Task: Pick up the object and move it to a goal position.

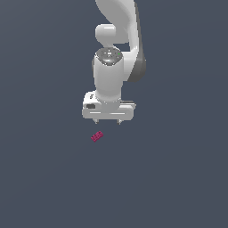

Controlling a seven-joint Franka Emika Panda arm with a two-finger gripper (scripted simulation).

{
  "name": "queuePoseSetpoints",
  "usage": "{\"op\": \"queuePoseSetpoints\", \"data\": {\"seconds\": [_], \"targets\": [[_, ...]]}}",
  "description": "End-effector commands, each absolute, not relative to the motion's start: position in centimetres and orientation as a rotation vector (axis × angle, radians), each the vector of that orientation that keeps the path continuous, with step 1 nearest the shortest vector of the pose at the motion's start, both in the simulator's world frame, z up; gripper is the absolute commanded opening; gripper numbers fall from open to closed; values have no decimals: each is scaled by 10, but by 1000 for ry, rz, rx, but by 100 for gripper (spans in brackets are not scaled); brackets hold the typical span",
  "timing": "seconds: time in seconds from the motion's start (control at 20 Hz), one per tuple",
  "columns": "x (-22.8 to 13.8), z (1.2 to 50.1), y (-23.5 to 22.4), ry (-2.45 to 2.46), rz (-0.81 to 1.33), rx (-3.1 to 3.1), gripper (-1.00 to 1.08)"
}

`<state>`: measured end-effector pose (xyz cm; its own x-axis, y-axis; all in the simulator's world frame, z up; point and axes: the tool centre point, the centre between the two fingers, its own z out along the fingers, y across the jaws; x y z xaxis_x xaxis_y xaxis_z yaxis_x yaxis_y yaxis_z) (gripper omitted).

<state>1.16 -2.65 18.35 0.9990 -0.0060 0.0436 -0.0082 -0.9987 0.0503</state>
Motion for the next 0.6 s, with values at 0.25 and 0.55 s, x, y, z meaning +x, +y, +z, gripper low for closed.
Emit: {"op": "queuePoseSetpoints", "data": {"seconds": [0.25,0.55], "targets": [[11,171,-33,-139,60,3098,100],[9,149,-44,-367,48,3096,100]]}}
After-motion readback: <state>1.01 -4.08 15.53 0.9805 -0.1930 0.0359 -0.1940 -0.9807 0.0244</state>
